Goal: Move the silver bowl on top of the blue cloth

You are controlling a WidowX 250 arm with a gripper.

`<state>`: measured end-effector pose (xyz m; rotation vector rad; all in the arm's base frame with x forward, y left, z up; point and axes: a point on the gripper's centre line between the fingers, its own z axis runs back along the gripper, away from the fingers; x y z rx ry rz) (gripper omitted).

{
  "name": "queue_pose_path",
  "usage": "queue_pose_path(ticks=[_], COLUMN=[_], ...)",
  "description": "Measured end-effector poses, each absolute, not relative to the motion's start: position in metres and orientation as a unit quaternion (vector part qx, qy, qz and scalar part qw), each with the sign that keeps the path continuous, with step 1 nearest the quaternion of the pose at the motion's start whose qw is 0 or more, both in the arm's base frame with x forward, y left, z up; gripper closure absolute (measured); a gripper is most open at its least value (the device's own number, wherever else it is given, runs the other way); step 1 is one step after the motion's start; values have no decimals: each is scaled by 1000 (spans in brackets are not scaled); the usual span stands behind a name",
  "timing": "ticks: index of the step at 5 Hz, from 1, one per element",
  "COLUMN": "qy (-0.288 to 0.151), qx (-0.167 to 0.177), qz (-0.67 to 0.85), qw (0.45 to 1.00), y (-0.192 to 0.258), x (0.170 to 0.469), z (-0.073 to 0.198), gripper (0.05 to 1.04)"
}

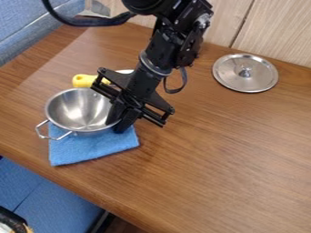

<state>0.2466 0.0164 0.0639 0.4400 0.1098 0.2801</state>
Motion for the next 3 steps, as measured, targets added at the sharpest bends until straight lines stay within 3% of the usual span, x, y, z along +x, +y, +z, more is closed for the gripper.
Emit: queue_pose_path(ticks=[3], qy=[37], qx=[216], qz=[124], qw=[968], y=[13], x=[250], z=[68], gripper=[374])
